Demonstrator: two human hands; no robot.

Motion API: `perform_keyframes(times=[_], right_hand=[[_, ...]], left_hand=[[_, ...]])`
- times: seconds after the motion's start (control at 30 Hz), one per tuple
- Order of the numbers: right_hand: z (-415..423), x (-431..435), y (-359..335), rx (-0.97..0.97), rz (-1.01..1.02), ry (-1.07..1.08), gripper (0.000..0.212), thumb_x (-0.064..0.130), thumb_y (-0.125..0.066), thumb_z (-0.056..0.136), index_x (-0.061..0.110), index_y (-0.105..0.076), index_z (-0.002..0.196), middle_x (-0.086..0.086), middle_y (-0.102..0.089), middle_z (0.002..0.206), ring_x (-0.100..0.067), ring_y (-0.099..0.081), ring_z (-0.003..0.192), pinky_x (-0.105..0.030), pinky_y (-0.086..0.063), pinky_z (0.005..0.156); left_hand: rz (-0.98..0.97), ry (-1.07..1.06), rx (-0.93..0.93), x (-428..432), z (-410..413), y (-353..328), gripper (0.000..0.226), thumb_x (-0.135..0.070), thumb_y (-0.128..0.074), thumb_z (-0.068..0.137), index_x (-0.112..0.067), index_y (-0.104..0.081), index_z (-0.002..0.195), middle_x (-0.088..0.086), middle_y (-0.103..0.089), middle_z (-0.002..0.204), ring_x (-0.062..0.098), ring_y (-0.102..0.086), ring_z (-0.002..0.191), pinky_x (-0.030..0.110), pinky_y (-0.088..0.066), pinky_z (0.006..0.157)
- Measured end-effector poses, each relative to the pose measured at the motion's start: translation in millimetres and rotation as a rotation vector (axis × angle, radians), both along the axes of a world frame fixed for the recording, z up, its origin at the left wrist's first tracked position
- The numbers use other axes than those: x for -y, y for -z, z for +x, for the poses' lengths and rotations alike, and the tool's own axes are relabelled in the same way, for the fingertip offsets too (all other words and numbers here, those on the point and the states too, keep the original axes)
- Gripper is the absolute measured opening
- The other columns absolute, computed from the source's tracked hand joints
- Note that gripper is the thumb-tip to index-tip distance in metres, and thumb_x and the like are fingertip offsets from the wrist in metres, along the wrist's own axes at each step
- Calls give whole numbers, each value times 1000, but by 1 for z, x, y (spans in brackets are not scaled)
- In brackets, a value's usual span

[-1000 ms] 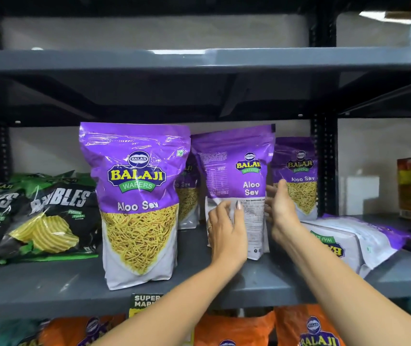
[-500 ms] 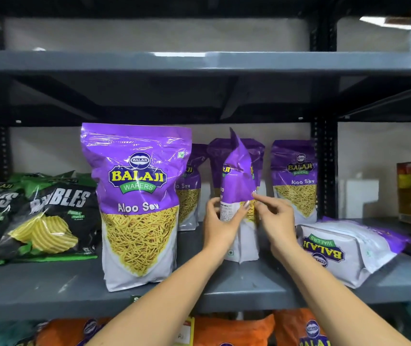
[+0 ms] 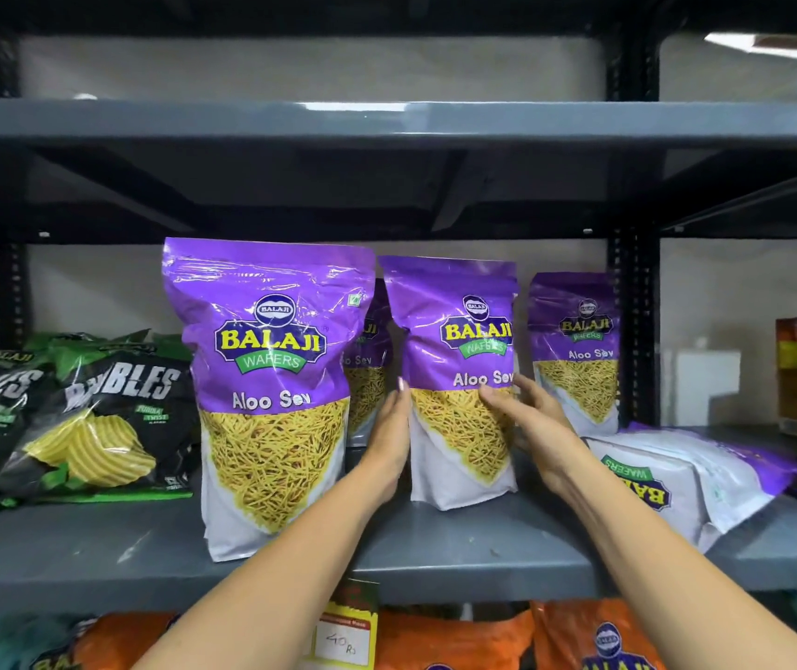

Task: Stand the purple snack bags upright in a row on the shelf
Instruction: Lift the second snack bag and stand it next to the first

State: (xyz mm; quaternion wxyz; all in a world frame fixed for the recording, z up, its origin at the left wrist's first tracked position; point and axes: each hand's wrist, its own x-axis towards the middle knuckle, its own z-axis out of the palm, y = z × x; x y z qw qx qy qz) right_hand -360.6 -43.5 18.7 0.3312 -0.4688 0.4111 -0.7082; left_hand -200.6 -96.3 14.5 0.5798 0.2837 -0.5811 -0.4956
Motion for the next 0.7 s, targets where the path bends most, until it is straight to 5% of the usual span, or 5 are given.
perform_keyframes(times=[0.1, 0.23, 0.43, 0.6, 0.7], right_hand=[[1, 1, 2, -31, -6, 50, 79, 25, -87, 56, 9, -54, 126, -14, -71, 112, -14, -70, 82, -23, -54, 70], [3, 2, 2, -34, -30, 89, 79, 11, -88, 60, 11, -44, 126, -7, -71, 97, -9, -72, 72, -22, -55, 65], [8, -8, 2, -114, 43, 34, 91, 51, -87, 36, 11, -65, 115, -8, -75, 109, -19, -71, 99, -34, -54, 93], [12, -16, 8, -160, 45, 80, 84, 56, -84, 43, 19, -63, 115, 1, -75, 108, -12, -71, 97, -24, -53, 84], [20, -24, 13, -155, 14, 101, 77, 57, -82, 44, 23, -62, 110, 7, -75, 103, 0, -72, 86, -13, -53, 68]], left_hand=[[86, -74, 72, 7, 1, 1, 51, -41, -30, 102, -11, -51, 137, 6, -55, 140, 23, -50, 131, 35, -36, 113], [83, -125, 103, -2, -6, -3, 67, -58, -21, 96, -17, -44, 144, 7, -47, 149, 24, -42, 139, 37, -31, 116], [3, -66, 180, -14, -8, -9, 65, -60, -27, 95, -20, -41, 145, 3, -46, 150, 19, -43, 137, 27, -31, 108], [-3, -62, 227, -17, 2, -4, 65, -62, -29, 93, -23, -42, 143, 1, -49, 147, 17, -46, 134, 25, -33, 106], [4, -45, 228, -20, 7, 0, 67, -64, -30, 92, -24, -39, 145, 1, -46, 150, 18, -44, 137, 38, -30, 117]])
